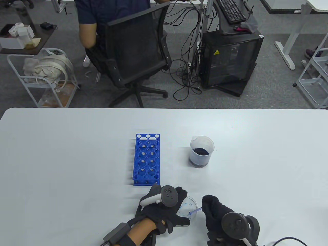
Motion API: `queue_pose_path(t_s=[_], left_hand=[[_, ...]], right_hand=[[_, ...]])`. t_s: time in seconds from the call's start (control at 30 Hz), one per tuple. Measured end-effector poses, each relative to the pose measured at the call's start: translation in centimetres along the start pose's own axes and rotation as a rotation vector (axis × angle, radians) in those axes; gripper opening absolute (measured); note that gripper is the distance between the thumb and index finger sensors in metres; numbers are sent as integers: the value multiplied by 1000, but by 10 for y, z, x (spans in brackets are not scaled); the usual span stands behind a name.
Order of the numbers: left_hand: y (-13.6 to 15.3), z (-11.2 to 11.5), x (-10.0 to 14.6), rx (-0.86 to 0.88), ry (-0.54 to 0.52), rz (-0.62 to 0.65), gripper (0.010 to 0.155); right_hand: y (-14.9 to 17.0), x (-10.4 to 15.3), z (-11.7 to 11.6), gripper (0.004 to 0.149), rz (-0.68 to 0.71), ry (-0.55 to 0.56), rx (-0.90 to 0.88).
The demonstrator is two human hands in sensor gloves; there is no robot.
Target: Dip glass rod and spread liquid on culture dish
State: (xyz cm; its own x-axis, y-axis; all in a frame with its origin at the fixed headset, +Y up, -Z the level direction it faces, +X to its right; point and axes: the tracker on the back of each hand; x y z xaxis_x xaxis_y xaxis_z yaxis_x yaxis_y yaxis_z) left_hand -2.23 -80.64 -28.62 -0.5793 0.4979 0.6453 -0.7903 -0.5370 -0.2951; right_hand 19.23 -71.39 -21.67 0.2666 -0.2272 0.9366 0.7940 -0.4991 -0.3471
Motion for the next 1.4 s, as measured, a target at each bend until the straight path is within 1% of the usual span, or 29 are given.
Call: queue_pose_path(t_s=[0.17,0.4,0.53,0.77,0.9,1.0,1.2,1.4], left_hand=[[0,0,0,0,0,0,106],[0,0,0,0,0,0,106],[0,0,0,0,0,0,106],[0,0,0,0,0,0,106],[0,0,0,0,0,0,106],[0,0,0,0,0,0,106],[0,0,0,0,0,0,106],[0,0,0,-2,1,0,106]], right_hand=[[-10,-3,-12,37,26,-18,-6],[-16,-7,-18,37,20,14,64],[-12,-9,-15,37,14,42,100],[1,-5,-1,37,-10,82,121],[1,0,4,37,-4,58,91],[-3,2,3,37,7,36,68],[-16,0,-10,37,44,-7,44],[-16,-8,-17,37,24,-6,40]])
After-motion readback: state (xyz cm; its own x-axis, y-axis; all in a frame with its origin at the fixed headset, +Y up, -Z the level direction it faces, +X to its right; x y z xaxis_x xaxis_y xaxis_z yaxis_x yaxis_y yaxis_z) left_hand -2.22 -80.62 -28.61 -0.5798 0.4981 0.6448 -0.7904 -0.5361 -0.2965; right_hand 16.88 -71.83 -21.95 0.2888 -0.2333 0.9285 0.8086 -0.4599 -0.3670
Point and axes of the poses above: the tracker on the back of each hand, its own y axis roughly to the little-finger side, its own x axis roughly from the fingertips to the wrist, z = x × y, and after that the axes turned 7 degrees about -y, right-handed
